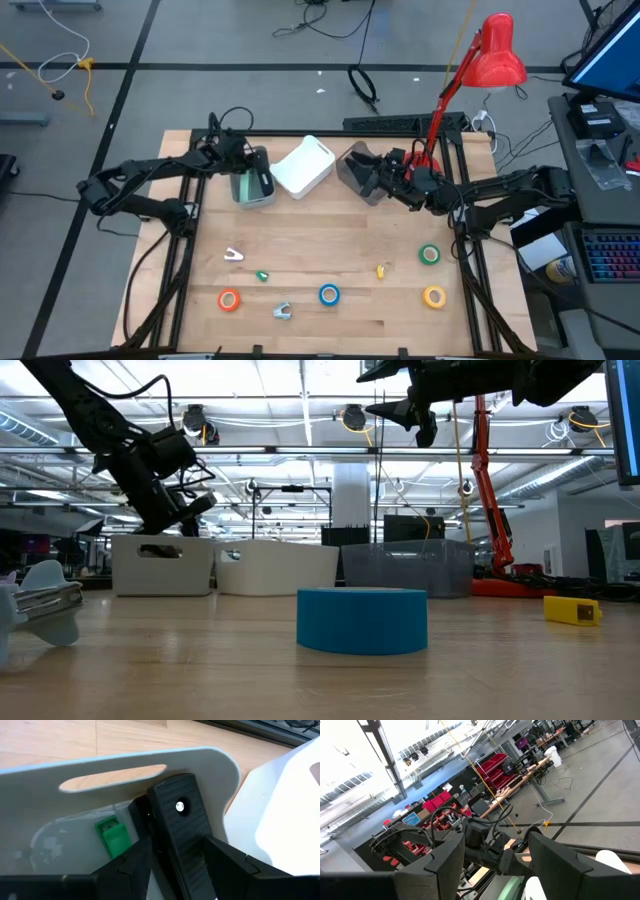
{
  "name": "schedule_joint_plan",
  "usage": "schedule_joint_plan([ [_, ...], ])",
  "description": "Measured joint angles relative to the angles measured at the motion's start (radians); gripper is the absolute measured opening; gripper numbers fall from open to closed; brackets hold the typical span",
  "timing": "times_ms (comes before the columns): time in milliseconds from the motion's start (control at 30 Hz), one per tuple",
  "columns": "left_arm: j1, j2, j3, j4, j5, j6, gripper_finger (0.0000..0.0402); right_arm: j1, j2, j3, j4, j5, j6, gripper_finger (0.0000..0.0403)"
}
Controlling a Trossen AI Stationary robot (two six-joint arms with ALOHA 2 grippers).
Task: Pick and place Stapler, Stapler remover, tape
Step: Put the large black stapler into the gray bin
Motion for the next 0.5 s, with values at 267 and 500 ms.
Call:
schedule_joint_plan([
  [267,0.0,0.001,-0.001,0.002,0.0,0.017,0.0173,-0.002,0.0,0.0,0.0,0.03,0.0,0.0212],
  [500,0.0,0.005,-0.002,0.037,-0.007,0.032,0.012,-0.002,0.0,0.0,-0.002,0.03,0.0,0.0212],
])
